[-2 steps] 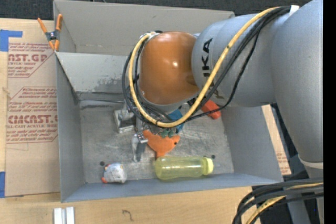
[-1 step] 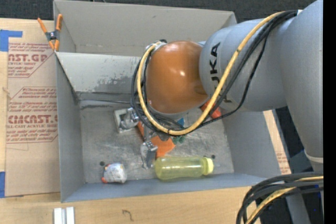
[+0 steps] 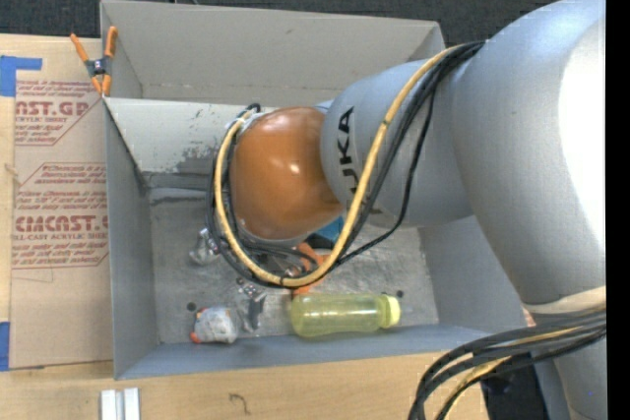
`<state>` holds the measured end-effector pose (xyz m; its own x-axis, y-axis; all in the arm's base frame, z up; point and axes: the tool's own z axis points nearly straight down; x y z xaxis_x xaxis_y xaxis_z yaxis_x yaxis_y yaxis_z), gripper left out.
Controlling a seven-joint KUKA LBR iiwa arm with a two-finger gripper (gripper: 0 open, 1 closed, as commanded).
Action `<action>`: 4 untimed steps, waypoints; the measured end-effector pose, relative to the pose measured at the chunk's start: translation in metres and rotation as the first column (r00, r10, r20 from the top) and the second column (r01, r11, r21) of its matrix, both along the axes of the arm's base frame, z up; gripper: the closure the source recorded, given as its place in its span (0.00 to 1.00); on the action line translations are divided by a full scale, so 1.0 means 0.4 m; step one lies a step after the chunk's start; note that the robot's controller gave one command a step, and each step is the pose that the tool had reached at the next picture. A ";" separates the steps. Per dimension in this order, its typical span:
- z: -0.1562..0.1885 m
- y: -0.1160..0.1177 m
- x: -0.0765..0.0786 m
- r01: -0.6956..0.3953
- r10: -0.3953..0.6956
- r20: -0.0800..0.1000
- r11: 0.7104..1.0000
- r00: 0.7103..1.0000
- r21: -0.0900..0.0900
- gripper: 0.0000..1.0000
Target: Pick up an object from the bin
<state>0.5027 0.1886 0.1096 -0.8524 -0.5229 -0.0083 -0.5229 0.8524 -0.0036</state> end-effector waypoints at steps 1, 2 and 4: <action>-0.066 0.057 -0.022 -0.099 0.099 -0.011 0.995 0.995 0.002 0.00; -0.071 0.120 -0.053 -0.100 0.100 -0.010 0.995 0.995 0.001 1.00; 0.000 0.130 -0.054 -0.065 0.065 -0.011 0.998 0.998 0.000 1.00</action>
Offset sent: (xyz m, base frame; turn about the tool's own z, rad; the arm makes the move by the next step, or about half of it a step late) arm -0.0203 0.0468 -0.0279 -0.0989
